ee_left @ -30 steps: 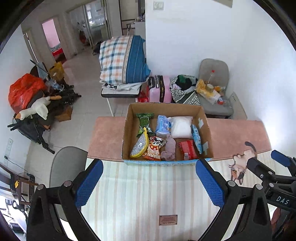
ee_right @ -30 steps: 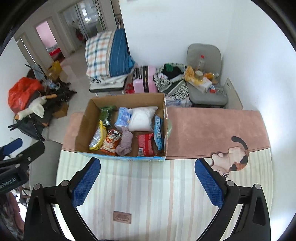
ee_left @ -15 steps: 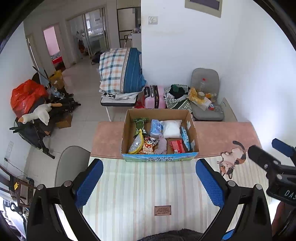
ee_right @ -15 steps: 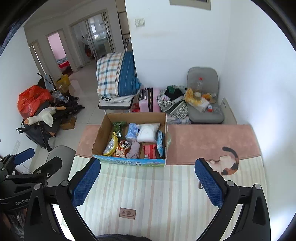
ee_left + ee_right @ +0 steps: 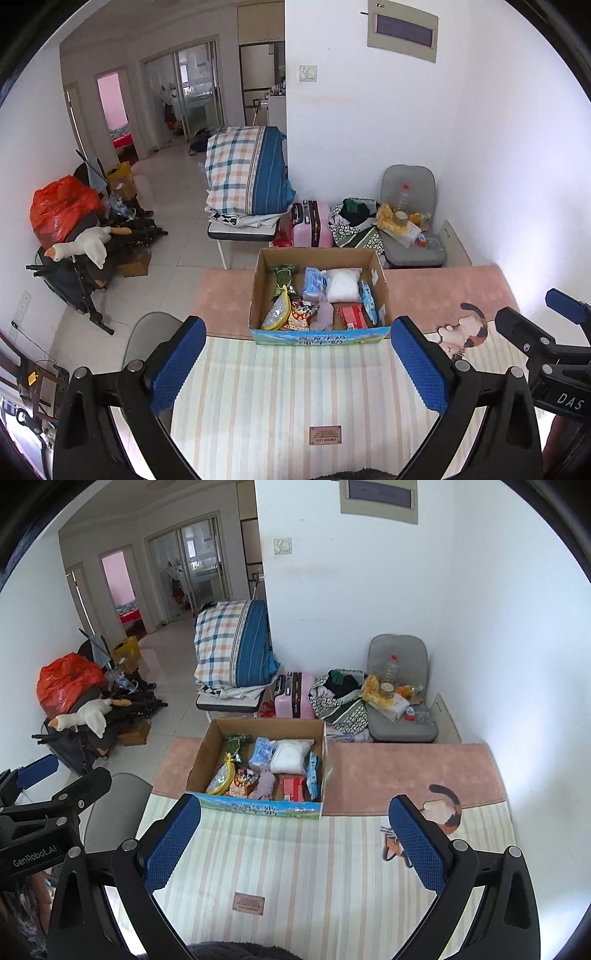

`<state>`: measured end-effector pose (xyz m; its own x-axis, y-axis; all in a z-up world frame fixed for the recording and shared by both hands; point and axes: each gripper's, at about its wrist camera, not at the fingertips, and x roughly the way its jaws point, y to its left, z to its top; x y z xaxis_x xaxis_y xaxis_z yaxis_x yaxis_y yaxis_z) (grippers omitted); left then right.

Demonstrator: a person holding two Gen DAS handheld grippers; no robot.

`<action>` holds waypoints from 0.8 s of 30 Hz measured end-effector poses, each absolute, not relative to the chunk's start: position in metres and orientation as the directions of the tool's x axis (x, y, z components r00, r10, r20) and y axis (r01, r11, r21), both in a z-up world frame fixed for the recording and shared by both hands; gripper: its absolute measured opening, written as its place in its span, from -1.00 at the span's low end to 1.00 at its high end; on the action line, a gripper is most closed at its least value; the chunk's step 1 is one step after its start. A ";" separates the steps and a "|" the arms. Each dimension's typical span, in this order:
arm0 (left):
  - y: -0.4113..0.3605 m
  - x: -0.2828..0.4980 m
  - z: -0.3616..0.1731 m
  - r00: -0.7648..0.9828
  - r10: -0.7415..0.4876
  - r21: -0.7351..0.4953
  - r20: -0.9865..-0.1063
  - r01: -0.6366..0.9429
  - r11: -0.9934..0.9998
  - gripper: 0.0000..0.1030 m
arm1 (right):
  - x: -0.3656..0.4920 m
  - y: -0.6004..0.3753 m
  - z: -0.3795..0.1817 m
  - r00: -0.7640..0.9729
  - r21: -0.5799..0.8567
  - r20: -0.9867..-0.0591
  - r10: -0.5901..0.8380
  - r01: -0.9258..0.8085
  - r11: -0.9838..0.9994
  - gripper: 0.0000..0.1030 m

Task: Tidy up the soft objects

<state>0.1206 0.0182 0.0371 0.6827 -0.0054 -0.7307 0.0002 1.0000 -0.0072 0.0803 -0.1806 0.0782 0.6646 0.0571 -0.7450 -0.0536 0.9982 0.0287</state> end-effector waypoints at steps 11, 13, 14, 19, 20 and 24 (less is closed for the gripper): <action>0.023 0.135 0.035 0.680 -0.003 -0.011 -0.733 -0.008 1.000 0.99 | 0.098 -0.182 0.087 0.692 0.001 -0.722 0.013 -0.018 1.000 1.00; 0.024 0.137 0.035 0.680 -0.001 -0.010 -0.733 -0.008 1.000 0.99 | 0.101 -0.182 0.088 0.694 -0.002 -0.720 0.009 -0.015 1.000 1.00; 0.025 0.137 0.036 0.680 0.000 -0.009 -0.733 -0.009 1.000 0.99 | 0.103 -0.181 0.089 0.696 -0.005 -0.718 0.006 -0.014 1.000 1.00; 0.027 0.138 0.036 0.678 -0.003 -0.012 -0.735 -0.009 1.000 0.99 | 0.105 -0.175 0.090 0.702 -0.016 -0.712 0.001 -0.018 1.000 1.00; 0.027 0.138 0.035 0.678 -0.003 -0.013 -0.735 -0.010 1.000 0.99 | 0.105 -0.174 0.091 0.703 -0.017 -0.711 0.000 -0.018 1.000 1.00; 0.030 0.138 0.034 0.674 -0.005 -0.018 -0.739 -0.012 1.000 0.99 | 0.103 -0.171 0.093 0.704 -0.018 -0.710 0.002 -0.021 1.000 1.00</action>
<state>0.1383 0.0300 0.0344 0.6736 -0.0052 -0.7390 -0.0116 0.9998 -0.0176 0.1032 -0.1709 0.0929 0.7039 0.0017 -0.7103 -0.0206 0.9996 -0.0179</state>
